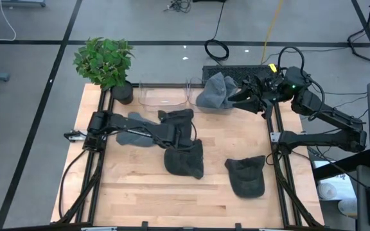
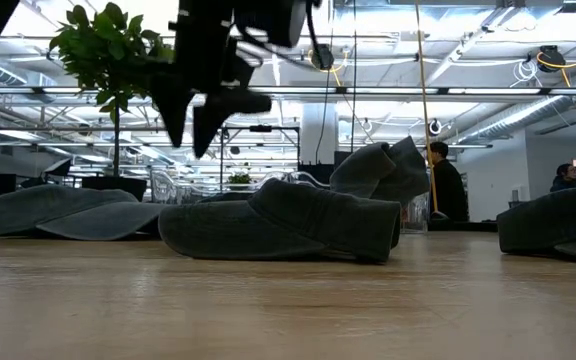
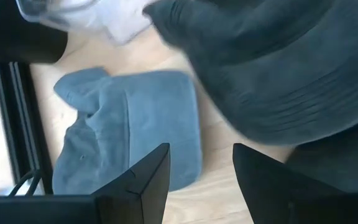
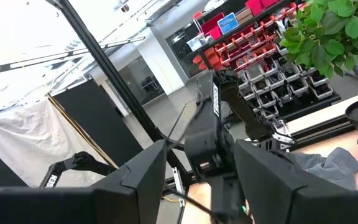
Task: Pick & Place hat
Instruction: Put the blue cap into the right transparent bin
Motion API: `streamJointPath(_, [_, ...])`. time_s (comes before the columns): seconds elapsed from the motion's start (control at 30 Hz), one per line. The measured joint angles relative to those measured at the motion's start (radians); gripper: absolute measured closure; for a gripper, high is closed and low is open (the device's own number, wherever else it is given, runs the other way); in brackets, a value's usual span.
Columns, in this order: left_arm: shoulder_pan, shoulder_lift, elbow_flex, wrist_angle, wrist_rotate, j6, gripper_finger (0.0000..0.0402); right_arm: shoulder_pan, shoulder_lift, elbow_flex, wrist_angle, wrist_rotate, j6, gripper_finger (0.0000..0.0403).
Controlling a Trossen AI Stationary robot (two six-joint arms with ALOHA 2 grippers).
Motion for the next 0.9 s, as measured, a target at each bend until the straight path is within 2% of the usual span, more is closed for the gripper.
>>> streamJointPath(0.23, [0.000, 0.000, -0.119, 0.039, 0.015, -0.037, 0.0215, 0.000, 0.000, 0.000, 0.000, 0.001, -0.005, 0.0220])
streamJointPath(0.53, [0.030, -0.001, -0.246, 0.231, -0.003, -0.002, 0.0215, 0.000, 0.000, 0.000, 0.000, 0.001, -0.008, 0.0220])
streamJointPath(0.9, [0.074, -0.001, -0.330, 0.299, -0.011, 0.046, 0.0215, 0.000, 0.000, 0.000, 0.000, 0.002, -0.011, 0.0220])
